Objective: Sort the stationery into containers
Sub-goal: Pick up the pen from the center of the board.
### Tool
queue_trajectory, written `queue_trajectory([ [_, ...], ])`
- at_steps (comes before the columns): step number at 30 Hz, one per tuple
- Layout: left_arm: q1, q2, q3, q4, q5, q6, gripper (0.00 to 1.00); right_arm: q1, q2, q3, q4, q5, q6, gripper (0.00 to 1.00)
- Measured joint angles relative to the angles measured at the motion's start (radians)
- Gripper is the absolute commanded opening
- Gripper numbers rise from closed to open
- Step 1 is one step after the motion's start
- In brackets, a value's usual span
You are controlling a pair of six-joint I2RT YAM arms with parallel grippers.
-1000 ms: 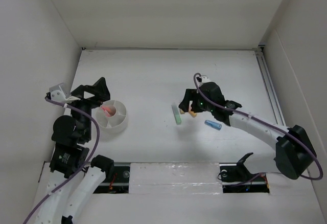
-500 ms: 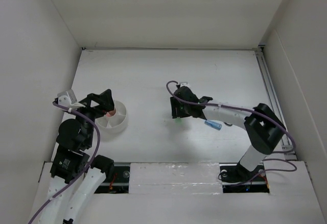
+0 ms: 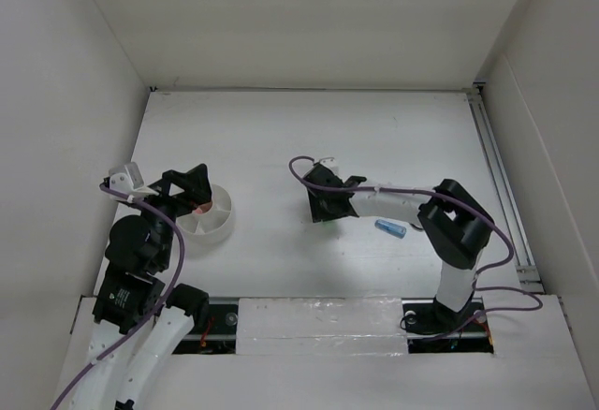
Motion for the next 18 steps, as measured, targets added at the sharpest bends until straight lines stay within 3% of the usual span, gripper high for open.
queue_trajectory([
  [6, 0.0, -0.002, 0.0, -0.001, 0.005, -0.002, 1.0, 0.01, 0.026, 0.024, -0.017, 0.021, 0.008, 0.53],
  [10, 0.0, -0.003, 0.0, -0.001, 0.007, -0.002, 1.0, 0.014, 0.053, 0.062, -0.034, 0.024, 0.009, 0.27],
  [11, 0.0, -0.003, 0.0, -0.001, 0.008, -0.002, 1.0, 0.014, 0.058, 0.068, -0.036, 0.024, 0.006, 0.16],
  [14, 0.0, -0.003, 0.0, -0.001, 0.008, -0.002, 1.0, 0.014, 0.063, 0.076, -0.041, 0.024, 0.008, 0.0],
  [18, 0.0, -0.001, 0.0, -0.001, 0.024, -0.005, 1.0, 0.019, 0.061, 0.079, -0.045, 0.025, 0.005, 0.0],
])
